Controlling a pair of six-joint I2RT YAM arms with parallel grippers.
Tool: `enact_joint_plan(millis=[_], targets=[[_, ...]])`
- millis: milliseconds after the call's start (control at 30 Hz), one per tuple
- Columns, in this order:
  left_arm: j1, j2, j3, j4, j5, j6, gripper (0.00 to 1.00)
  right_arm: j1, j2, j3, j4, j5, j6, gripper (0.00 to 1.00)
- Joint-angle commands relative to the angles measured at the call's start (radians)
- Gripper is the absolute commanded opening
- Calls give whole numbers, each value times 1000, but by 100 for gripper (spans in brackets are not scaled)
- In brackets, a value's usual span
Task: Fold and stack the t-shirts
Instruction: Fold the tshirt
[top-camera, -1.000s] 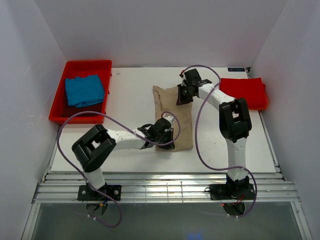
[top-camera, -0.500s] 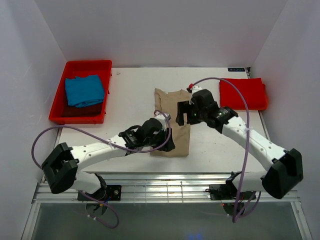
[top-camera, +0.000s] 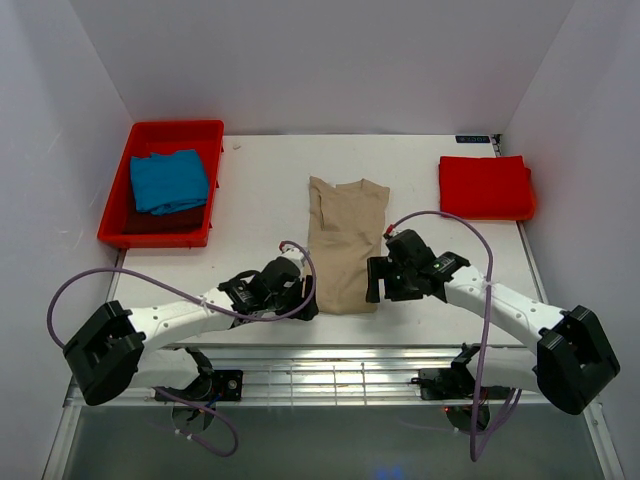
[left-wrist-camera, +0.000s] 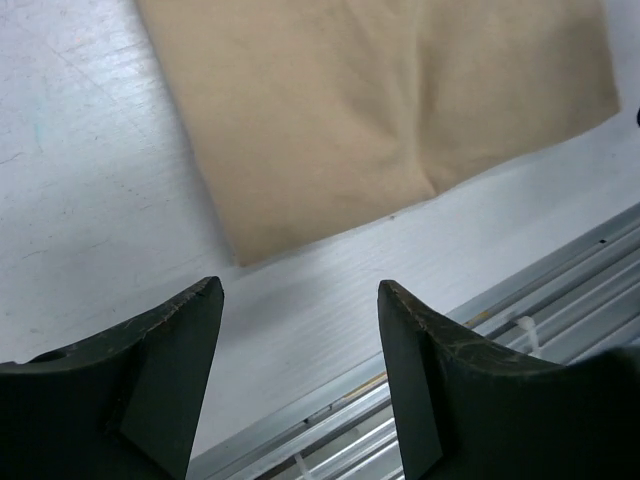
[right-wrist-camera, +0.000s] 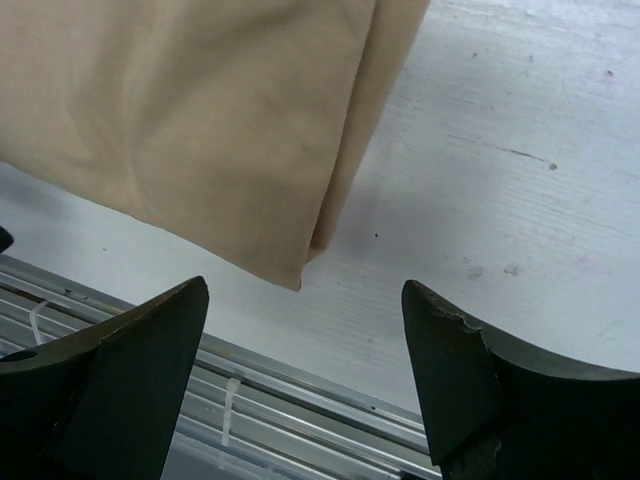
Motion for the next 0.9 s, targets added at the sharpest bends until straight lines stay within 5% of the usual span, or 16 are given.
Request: enact_joint_plan(millis=[0, 633, 867], targets=[[23, -3, -18, 110, 4, 14, 73, 7, 30, -11, 131, -63, 35, 83], [59, 143, -75, 202, 52, -51, 69, 26, 120, -146, 238, -80, 73, 79], [58, 166, -84, 158, 44, -72, 55, 36, 157, -154, 257, -88, 72, 56]])
